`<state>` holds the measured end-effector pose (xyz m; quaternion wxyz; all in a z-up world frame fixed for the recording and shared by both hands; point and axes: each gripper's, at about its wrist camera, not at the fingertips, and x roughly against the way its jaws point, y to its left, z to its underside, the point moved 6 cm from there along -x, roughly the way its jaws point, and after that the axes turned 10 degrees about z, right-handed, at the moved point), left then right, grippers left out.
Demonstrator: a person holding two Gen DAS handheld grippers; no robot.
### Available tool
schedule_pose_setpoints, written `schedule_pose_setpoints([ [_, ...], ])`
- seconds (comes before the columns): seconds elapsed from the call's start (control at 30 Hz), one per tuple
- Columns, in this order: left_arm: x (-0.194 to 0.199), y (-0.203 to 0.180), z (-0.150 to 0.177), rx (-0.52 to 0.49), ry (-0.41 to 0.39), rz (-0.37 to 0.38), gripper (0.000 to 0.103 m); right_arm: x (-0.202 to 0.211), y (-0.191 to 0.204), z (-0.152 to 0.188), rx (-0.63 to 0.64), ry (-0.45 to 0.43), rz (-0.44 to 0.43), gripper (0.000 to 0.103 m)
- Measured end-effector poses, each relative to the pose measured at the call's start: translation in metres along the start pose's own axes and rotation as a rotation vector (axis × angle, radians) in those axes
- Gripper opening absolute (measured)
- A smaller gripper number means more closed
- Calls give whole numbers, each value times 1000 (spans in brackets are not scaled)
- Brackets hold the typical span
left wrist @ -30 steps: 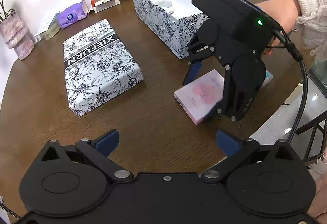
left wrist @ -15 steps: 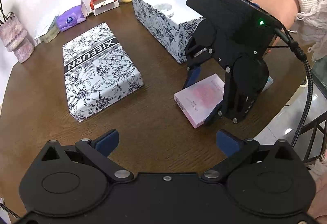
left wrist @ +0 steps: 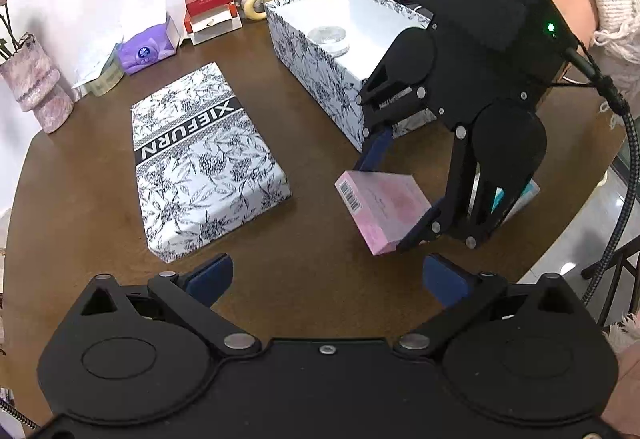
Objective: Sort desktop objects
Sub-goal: 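Close the right gripper on the pink palette and lift it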
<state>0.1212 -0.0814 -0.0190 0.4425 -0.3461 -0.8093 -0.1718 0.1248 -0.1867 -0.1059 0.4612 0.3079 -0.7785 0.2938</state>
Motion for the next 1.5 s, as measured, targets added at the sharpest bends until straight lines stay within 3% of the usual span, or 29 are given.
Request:
schedule_pose_setpoints([
  [0.63, -9, 0, 0, 56, 16, -16, 103, -20, -3, 5, 4, -21, -20, 70],
  [0.93, -12, -2, -1, 54, 13, -12, 103, -15, -5, 14, -32, -13, -9, 75],
  [1.5, -12, -3, 1, 77, -1, -1, 103, -12, 5, 13, 23, -20, -7, 69],
])
